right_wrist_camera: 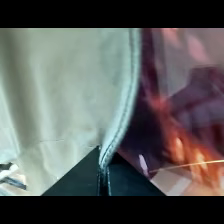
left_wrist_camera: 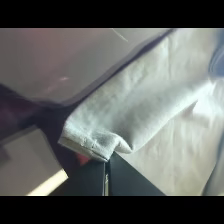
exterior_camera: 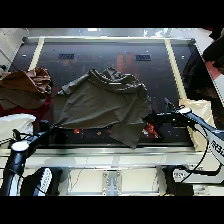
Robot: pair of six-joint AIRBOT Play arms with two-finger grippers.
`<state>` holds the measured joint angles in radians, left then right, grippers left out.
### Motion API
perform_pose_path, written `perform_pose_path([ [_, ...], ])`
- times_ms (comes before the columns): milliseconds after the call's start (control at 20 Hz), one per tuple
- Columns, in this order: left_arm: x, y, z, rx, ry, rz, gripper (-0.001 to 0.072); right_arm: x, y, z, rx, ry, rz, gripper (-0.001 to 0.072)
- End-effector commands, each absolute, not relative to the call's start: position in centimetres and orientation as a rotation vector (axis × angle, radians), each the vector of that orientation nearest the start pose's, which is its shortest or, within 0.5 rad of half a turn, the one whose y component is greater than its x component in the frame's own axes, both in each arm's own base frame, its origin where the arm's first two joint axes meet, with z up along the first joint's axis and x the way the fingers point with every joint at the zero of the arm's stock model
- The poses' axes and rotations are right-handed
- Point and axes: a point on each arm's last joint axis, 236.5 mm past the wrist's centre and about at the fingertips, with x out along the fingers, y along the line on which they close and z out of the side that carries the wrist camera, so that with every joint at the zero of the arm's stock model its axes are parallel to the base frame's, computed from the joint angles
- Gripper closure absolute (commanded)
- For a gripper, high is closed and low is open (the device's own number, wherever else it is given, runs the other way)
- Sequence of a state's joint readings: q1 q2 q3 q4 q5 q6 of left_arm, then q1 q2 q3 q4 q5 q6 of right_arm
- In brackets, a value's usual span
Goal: Fold the shirts.
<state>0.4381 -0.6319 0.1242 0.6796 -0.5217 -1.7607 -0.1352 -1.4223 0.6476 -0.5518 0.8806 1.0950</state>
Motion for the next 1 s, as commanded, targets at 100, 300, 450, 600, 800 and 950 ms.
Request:
perform_pose_path([
  [100, 30.8, 3.2, 3.5, -0.741, 0.533, 0.128, 0.0700, 34.5, 15.0, -0.6, 0.750, 1.197, 0.658, 0.0693],
  [300, 28.9, 4.0, 22.8, -0.301, 0.298, 0.066, 0.0700, 31.2, 14.2, 17.7, 0.456, 0.893, 0.836, 0.0691],
  [450, 23.2, 6.4, 33.7, -0.002, 0.247, 0.244, 0.0701, 25.2, 13.1, 31.0, 0.081, 0.503, 0.723, 0.0692],
  [600, 20.0, 5.4, 44.5, 0.141, 0.056, 0.307, 0.0702, 18.7, 11.3, 45.5, -0.168, 0.000, 0.475, 0.0694],
  [800, 22.5, 2.6, 49.7, 0.121, 0.000, 0.137, 0.0702, 17.0, 8.7, 51.4, -0.218, -0.123, 0.313, 0.0694],
  [950, 29.4, 1.9, 45.4, -0.033, 0.159, -0.082, 0.0703, 25.2, 7.1, 44.7, -0.132, 0.169, 0.354, 0.0694],
])
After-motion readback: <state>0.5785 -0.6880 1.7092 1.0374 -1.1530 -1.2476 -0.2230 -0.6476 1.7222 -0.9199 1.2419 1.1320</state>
